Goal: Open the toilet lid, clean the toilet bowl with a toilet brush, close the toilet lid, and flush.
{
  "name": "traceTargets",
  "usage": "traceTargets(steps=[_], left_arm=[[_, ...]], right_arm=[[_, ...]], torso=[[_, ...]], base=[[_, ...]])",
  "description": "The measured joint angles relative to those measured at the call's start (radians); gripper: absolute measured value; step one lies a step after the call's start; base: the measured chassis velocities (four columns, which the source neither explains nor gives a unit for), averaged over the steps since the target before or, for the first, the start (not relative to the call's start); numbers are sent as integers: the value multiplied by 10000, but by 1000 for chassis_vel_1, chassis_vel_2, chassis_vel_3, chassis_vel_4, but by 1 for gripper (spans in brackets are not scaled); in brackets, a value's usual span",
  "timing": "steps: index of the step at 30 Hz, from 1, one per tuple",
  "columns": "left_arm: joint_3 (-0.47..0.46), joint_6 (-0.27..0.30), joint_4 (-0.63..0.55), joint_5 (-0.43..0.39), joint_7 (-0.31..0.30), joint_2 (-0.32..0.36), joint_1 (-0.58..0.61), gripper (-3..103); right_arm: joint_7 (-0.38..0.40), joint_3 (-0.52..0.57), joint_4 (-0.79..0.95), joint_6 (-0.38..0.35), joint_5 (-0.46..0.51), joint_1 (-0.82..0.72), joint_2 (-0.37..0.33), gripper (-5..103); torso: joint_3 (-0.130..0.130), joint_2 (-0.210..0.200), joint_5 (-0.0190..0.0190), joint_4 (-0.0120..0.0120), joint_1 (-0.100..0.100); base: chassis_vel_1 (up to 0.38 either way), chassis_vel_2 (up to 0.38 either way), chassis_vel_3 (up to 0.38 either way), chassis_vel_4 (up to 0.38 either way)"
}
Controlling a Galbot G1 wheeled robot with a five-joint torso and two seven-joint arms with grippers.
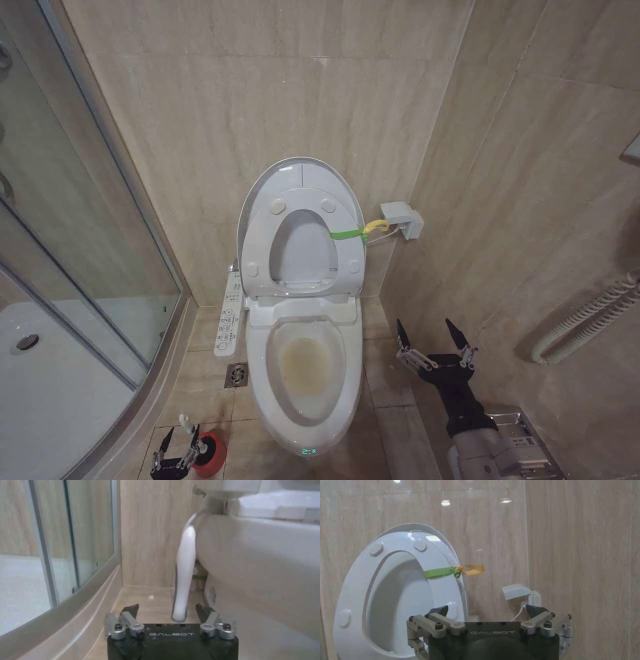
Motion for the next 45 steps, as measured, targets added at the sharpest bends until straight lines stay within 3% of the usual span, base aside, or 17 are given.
traceTargets(steps=[8,9,10,14,17,19,20,23,25,26,28,29,31,32,34,41,45], left_arm=[[-170,9,-2325,119,-377,-68,1343,77],[-212,12,-2705,236,-522,-87,1551,100],[-212,12,-2705,236,-522,-87,1551,100],[-457,105,-5132,951,-1359,-144,2762,100],[-516,288,-6106,1063,-1610,-139,3276,100],[-682,715,-7672,1201,-1996,-131,4028,100],[-682,715,-7672,1201,-1996,-131,4028,100],[-953,1494,-9451,1455,-2582,-144,4722,100],[-1010,1727,-9899,1520,-2752,-148,4873,100],[-1150,2614,-11557,2021,-3455,-158,5258,100],[-1154,3372,-12427,2301,-3903,-165,5472,100],[-1154,3372,-12427,2301,-3903,-165,5472,100],[-1121,4212,-13136,2363,-4199,-190,5706,100],[-1121,4212,-13136,2363,-4199,-190,5706,100],[-1066,5175,-13938,2409,-4422,-226,6037,100],[-1210,6165,-15323,2570,-5431,-280,6703,100],[-1274,6238,-15712,2624,-5464,-289,6943,100]], right_arm=[[-1,0,0,0,0,-1,1,100],[0,0,0,0,0,0,1,100],[0,0,0,0,0,0,1,100],[1,0,0,0,0,0,0,100],[0,0,0,0,0,0,0,100],[0,0,0,0,0,0,1,100],[0,0,0,0,0,0,1,100],[0,0,0,0,0,0,0,100],[1,1,0,0,0,0,1,100],[0,0,0,0,0,0,1,100],[0,0,0,0,0,0,1,100],[0,0,0,0,0,0,1,100],[0,0,0,0,0,0,1,100],[0,0,0,0,0,0,1,100],[0,0,0,0,0,0,1,100],[0,0,0,0,0,0,1,100],[0,0,0,0,0,0,1,100]], torso=[[-1,0,1,1,0],[-1,0,1,-1,0],[-1,0,1,-1,0],[-1,0,2,-2,0],[-1,0,1,3,0],[-1,0,2,3,-1],[-1,0,2,3,-1],[-1,0,3,1,-1],[-1,0,2,1,0],[-1,0,4,0,-1],[-1,0,2,-1,0],[-1,0,2,-1,0],[-1,0,2,-1,0],[-1,0,2,-1,0],[-1,0,1,1,0],[-1,0,1,0,0],[-1,1,2,1,-1]], base=[[0,0,0,0],[0,0,0,0],[0,0,0,0],[0,0,0,0],[0,0,0,0],[0,0,0,0],[0,0,0,0],[0,0,0,0],[0,0,0,0],[0,0,0,0],[0,0,0,0],[0,0,0,0],[0,0,0,0],[0,0,0,0],[0,0,0,0],[0,0,0,0],[0,0,0,0]])
